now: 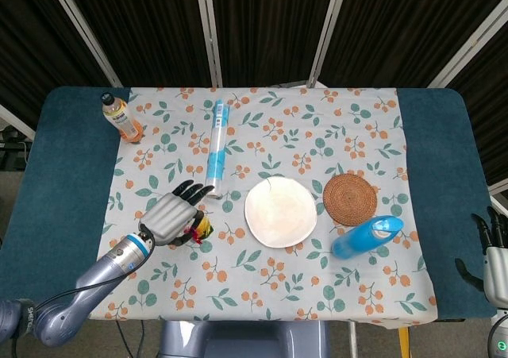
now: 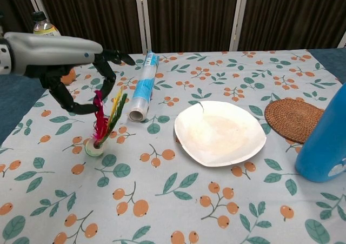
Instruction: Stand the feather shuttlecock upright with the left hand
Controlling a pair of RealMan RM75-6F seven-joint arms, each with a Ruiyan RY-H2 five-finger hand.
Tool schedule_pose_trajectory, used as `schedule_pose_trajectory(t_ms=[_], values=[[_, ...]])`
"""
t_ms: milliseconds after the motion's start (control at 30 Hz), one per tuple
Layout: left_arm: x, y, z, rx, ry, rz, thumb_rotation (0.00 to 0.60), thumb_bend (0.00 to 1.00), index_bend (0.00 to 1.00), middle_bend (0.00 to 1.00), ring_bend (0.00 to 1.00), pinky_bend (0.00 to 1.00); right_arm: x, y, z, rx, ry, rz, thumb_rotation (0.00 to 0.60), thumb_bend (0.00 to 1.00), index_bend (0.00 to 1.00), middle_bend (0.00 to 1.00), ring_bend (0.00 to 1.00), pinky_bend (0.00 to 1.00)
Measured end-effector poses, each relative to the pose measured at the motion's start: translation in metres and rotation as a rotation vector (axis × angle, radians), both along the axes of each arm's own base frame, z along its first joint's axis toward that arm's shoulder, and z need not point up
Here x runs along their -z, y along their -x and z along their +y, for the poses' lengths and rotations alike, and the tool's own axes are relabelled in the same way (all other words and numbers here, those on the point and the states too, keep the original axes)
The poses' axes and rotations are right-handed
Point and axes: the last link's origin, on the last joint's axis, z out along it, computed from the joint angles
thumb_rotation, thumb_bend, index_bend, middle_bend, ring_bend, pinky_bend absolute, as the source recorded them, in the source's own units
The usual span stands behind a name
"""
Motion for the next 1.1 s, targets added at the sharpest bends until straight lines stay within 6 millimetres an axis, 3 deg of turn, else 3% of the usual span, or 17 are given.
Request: schedule_pose_trajectory(t_ms=[167, 333, 1100], values=[[-0.02, 0.004, 0.007, -0.016, -0.049, -0.023, 0.6, 0.66, 0.67, 0.0, 0.0, 0.0, 0.0, 0.0, 0.0, 0.002, -0.001, -0.001, 0.6, 0.17, 0.14, 0.0, 0.0, 0.0], [-0.028, 0.009, 0.007, -0.026, -0.067, -0.033, 0.6, 0.66, 0.67, 0.0, 0.0, 0.0, 0.001, 0.0, 0.0, 0.004, 0.0, 0.0, 0.6, 0.17, 0.14, 0.0, 0.0, 0.0], [-0.024, 0.039, 0.003, -0.083, -0.048, -0.022, 0.6, 0.66, 0.67, 0.0, 0.0, 0.0, 0.001, 0.0, -0.001, 0.006, -0.003, 0.0, 0.6, 0.17, 0.14, 0.0, 0.0, 0.0]])
